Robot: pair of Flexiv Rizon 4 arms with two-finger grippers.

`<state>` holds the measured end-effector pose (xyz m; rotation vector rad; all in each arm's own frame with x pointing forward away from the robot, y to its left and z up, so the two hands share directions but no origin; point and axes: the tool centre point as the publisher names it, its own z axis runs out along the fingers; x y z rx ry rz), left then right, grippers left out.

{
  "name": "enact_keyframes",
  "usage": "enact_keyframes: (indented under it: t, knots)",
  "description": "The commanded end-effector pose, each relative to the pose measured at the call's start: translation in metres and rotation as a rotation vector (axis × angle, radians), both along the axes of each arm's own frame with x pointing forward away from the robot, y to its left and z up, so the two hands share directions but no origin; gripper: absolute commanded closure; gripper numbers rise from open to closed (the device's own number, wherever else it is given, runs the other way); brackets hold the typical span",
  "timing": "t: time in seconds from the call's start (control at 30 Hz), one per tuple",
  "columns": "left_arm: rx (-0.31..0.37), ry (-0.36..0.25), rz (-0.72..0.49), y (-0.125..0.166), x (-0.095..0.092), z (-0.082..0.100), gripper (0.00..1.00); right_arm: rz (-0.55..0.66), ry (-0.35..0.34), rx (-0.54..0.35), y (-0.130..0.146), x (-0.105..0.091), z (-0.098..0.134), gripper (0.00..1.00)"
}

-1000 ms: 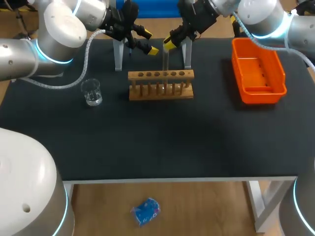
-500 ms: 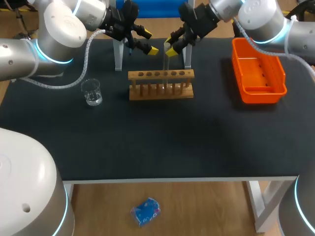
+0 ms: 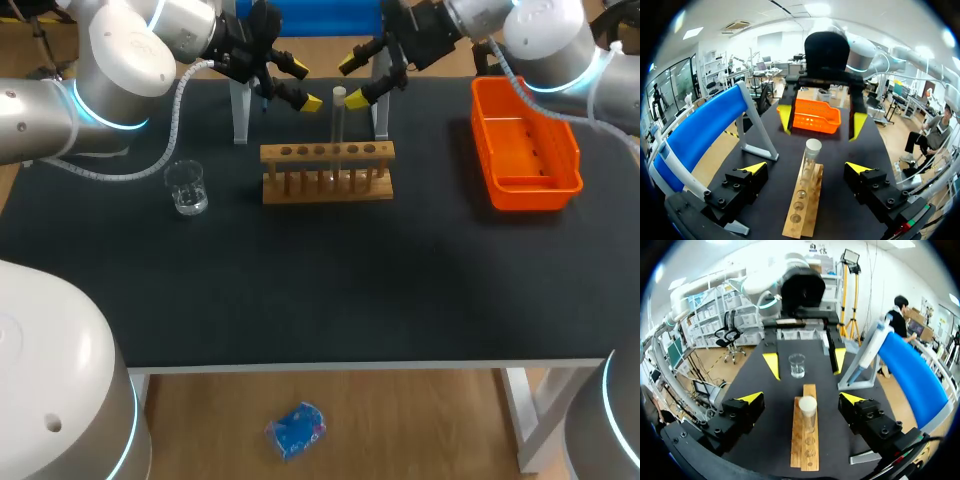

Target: Invert the test tube, pick up the pipette, mount the tip to pipette, aspirate from beaker and dispense into the tube, eject the tip, return the pipette, and cap with the stopper.

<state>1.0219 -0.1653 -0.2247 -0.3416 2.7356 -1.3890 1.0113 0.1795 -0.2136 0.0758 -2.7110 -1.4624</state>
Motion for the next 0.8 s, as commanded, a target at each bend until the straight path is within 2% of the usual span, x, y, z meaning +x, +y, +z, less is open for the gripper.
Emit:
enact_keyframes:
  t: [0.03,0.17,0.2,0.23,0.27,0.4,0.47,0.8]
  knots:
    - [0.005,0.006,-0.003,0.000,0.001,0.002,0.00,0.006,-0.015,0.067,-0.006,-0.013,0.011,0.00]
    - [0.005,0.006,-0.003,0.000,0.001,0.002,0.00,0.032,-0.005,0.156,-0.002,-0.017,0.016,0.01]
    - [0.005,0.006,-0.003,0.000,0.001,0.002,0.00,0.037,0.001,0.178,-0.001,-0.018,0.016,0.61]
    - [0.005,0.006,-0.003,0.000,0.001,0.002,0.00,0.039,0.004,0.195,0.000,-0.018,0.016,0.91]
    - [0.005,0.006,-0.003,0.000,0.001,0.002,0.00,0.046,0.011,0.226,0.001,-0.018,0.015,1.00]
    - [0.005,0.006,-0.003,0.000,0.001,0.002,0.00,0.074,0.034,0.339,0.006,-0.021,0.013,1.00]
    - [0.005,0.006,-0.003,0.000,0.001,0.002,0.00,0.093,0.019,0.417,0.008,-0.022,0.013,1.00]
    - [0.005,0.006,-0.003,0.000,0.001,0.002,0.00,0.093,0.019,0.417,0.008,-0.022,0.013,1.00]
